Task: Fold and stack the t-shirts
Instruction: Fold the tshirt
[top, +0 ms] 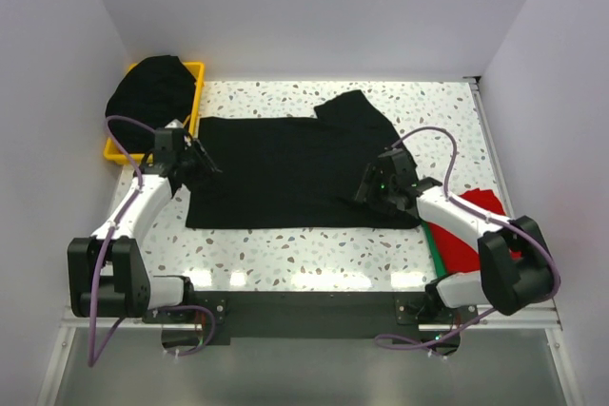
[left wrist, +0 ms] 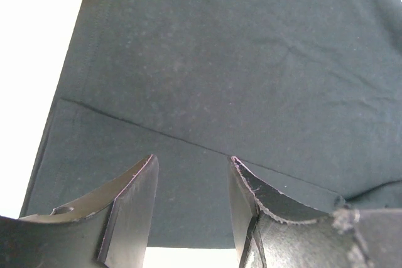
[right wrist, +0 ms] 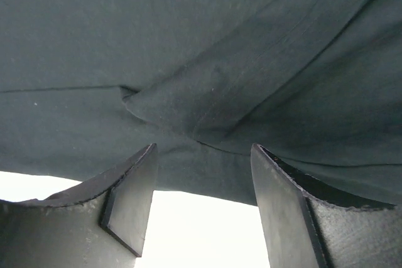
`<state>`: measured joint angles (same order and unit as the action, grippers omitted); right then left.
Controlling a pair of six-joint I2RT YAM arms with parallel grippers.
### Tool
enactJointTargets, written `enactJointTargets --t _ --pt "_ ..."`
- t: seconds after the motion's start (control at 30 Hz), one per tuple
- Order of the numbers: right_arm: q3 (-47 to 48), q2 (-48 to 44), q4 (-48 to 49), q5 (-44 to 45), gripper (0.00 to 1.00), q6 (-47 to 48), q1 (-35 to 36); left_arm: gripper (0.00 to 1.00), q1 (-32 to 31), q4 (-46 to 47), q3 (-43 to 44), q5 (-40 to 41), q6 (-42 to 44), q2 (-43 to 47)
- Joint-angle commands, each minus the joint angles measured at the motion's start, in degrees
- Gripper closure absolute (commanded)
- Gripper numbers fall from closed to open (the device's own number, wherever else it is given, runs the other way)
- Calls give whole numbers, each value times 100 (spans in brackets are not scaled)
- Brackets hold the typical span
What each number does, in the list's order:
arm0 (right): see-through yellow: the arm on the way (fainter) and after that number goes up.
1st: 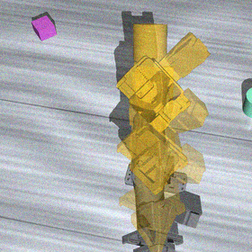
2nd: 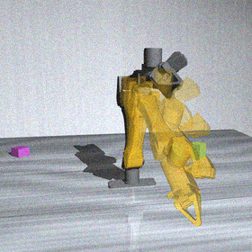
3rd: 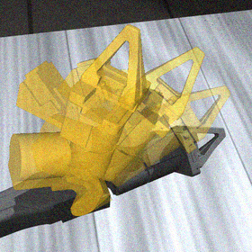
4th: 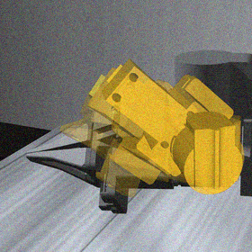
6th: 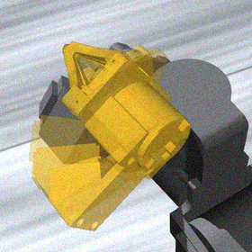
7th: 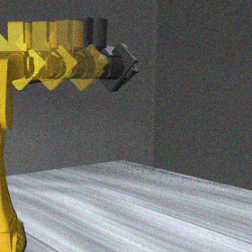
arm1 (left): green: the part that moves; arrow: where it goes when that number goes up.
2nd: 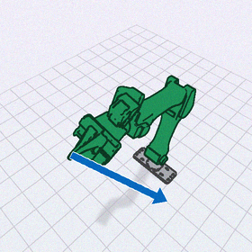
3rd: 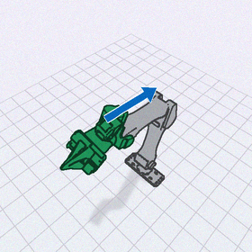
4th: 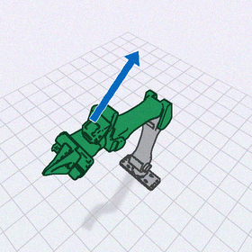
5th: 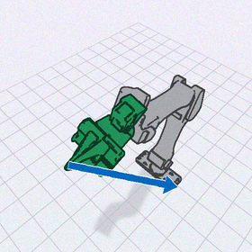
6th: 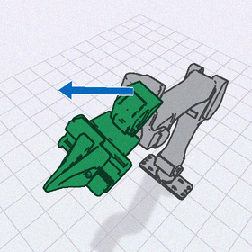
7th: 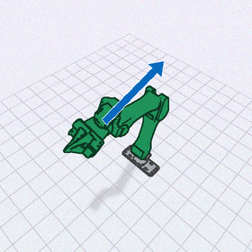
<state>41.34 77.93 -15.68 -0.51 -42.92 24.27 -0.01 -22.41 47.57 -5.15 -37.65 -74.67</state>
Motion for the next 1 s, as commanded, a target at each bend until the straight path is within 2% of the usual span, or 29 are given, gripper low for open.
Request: enactJointTargets --t 0.0,0.37,0.97 --pt "-178 64 688 130 34 -375 95 47 54 273 226 -188 205 -21" --pt "-109 626 1216 139 34 -507 113 47 45 343 174 -250 223 -82" --pt "927 1312 1208 95 35 -332 157 47 45 360 121 -285 232 -100"
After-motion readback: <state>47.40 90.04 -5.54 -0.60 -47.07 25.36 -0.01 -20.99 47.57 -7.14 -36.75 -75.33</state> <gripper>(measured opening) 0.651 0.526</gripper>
